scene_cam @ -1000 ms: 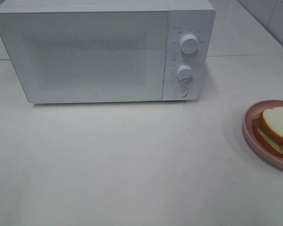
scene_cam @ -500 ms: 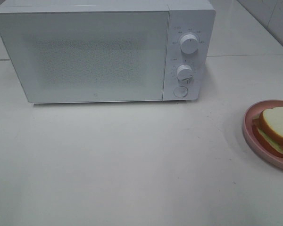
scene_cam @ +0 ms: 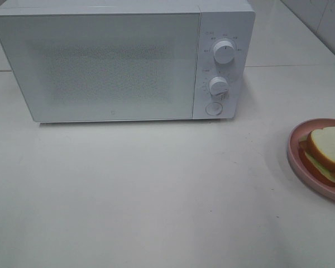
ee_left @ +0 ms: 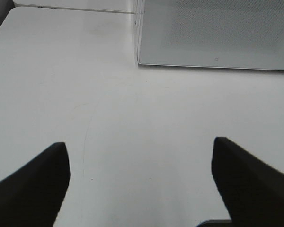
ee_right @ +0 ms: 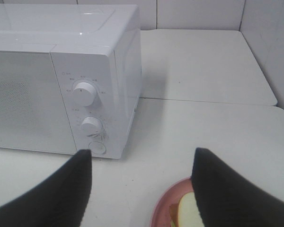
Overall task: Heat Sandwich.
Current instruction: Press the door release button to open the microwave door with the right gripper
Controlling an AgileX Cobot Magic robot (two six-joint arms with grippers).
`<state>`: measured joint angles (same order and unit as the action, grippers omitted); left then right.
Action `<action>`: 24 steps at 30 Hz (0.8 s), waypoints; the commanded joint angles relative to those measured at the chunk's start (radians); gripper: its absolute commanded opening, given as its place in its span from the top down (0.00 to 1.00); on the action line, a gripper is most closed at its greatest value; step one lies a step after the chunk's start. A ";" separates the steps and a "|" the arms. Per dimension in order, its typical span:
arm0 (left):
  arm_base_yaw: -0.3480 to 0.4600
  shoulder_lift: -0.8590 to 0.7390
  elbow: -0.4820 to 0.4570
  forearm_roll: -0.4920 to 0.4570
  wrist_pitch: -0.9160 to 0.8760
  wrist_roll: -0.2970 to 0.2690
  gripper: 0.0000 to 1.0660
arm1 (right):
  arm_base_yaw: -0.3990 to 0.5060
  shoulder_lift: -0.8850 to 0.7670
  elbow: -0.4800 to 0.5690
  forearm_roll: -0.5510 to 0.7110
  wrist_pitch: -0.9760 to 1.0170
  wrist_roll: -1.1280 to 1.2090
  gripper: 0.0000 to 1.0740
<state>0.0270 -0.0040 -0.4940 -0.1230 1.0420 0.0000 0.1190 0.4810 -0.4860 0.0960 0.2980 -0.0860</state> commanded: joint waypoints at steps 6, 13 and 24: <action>-0.006 -0.023 0.003 -0.002 -0.012 0.000 0.29 | 0.000 0.098 -0.001 0.149 -0.067 -0.124 0.43; -0.006 -0.023 0.003 -0.002 -0.012 0.000 0.29 | 0.001 0.193 -0.001 0.240 -0.110 -0.205 0.49; -0.006 -0.023 0.003 -0.002 -0.012 0.000 0.29 | 0.001 0.219 -0.001 0.280 -0.154 -0.204 0.88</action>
<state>0.0270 -0.0040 -0.4940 -0.1230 1.0420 0.0000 0.1190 0.6990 -0.4860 0.3490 0.1620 -0.2800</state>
